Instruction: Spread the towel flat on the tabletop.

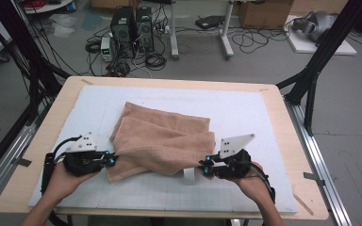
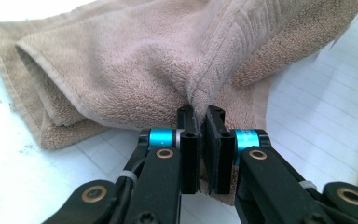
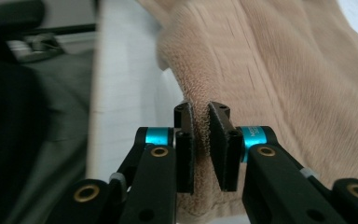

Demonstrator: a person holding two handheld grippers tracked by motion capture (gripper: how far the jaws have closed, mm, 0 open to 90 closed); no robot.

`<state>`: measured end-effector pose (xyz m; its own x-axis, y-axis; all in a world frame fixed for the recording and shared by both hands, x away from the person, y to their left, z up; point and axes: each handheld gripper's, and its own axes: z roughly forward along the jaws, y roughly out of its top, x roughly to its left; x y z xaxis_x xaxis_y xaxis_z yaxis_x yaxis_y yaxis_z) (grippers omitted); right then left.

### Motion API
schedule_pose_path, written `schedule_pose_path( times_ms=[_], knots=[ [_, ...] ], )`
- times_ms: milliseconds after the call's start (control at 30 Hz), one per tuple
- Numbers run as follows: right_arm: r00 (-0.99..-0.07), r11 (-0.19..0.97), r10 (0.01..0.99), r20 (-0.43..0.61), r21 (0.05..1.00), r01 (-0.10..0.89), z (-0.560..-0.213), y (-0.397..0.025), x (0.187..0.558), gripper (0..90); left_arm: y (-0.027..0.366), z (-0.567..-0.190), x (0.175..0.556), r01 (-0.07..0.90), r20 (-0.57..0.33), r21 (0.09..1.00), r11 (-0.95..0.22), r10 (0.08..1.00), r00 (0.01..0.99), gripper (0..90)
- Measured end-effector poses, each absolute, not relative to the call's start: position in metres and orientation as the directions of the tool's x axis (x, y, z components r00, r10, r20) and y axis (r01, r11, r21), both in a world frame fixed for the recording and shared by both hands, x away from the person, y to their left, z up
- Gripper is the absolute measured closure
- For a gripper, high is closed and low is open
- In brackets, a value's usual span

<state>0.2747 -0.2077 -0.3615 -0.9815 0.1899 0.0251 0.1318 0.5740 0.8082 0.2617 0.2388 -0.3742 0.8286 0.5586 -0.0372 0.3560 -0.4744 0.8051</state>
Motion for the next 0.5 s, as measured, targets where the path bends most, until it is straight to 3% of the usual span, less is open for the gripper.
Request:
schedule_pose_path(
  times_ms=[67,167,300,500],
  knots=[
    [-0.991,0.540,0.121,0.054,0.834,0.111,-0.353,-0.209,0.265,70.4,0.243,-0.366,0.254,0.342,-0.068,0.813,-0.471,0.507,0.859,82.3],
    [-0.994,0.531,0.107,0.020,0.844,0.075,-0.343,-0.209,0.261,66.6,0.244,-0.355,0.251,0.321,-0.067,0.829,-0.458,0.489,0.870,66.7],
    [-0.983,0.551,0.184,0.008,0.827,0.110,-0.348,-0.205,0.281,64.6,0.236,-0.362,0.264,0.331,-0.056,0.816,-0.474,0.505,0.861,60.7],
    [-0.952,0.624,0.301,0.061,0.743,0.244,-0.394,-0.194,0.320,62.4,0.226,-0.398,0.291,0.388,-0.055,0.778,-0.495,0.561,0.826,59.5]
  ],
)
